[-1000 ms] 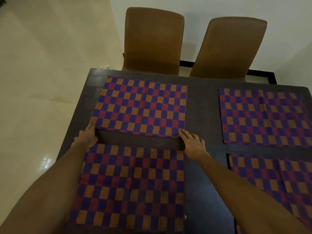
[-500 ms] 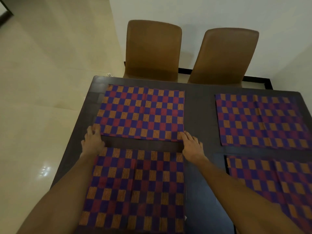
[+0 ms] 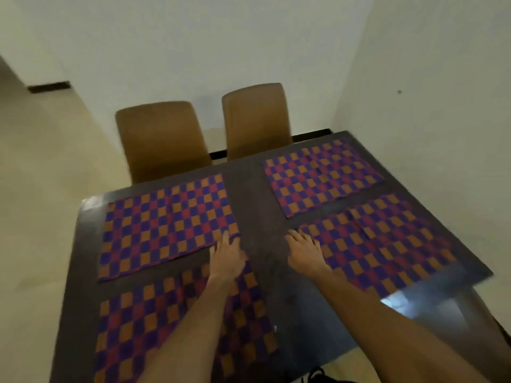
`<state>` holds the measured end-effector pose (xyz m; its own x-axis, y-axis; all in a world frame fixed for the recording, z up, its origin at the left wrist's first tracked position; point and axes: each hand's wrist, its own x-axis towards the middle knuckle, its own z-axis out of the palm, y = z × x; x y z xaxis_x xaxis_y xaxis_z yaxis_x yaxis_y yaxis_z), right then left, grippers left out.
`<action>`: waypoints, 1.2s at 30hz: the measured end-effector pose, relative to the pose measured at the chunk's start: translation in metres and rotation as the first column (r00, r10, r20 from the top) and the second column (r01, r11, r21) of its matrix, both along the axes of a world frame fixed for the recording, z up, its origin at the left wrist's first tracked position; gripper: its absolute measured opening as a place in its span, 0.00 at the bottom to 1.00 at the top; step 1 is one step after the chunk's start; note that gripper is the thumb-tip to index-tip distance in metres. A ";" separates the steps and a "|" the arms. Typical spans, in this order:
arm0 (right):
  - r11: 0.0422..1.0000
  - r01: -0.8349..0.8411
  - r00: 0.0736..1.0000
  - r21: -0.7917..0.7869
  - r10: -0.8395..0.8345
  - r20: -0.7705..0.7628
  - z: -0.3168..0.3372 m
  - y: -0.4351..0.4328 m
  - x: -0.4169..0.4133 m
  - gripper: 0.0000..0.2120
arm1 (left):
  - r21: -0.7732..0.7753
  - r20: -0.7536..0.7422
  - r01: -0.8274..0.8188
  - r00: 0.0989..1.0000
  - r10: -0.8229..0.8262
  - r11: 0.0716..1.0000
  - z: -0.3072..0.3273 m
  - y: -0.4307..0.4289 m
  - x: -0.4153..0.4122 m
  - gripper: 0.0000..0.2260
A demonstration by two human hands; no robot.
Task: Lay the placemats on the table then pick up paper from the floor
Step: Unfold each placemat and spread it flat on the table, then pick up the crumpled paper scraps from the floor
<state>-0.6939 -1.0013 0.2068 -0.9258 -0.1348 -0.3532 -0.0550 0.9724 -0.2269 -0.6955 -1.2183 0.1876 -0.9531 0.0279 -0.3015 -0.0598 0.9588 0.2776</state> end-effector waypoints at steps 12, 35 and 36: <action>0.802 0.596 0.799 0.038 -0.587 -0.134 0.036 0.289 0.214 0.24 | -0.083 -0.057 0.640 0.763 -0.644 0.764 0.035 0.343 0.087 0.19; 0.337 0.942 0.336 0.001 -0.939 -0.071 0.024 0.686 0.604 0.22 | 0.071 -0.004 0.931 0.359 -0.933 0.358 0.033 0.841 0.394 0.18; 0.354 0.935 0.354 0.014 -0.933 -0.063 0.021 0.703 0.599 0.22 | 0.077 -0.002 0.928 0.367 -0.930 0.366 0.028 0.856 0.392 0.18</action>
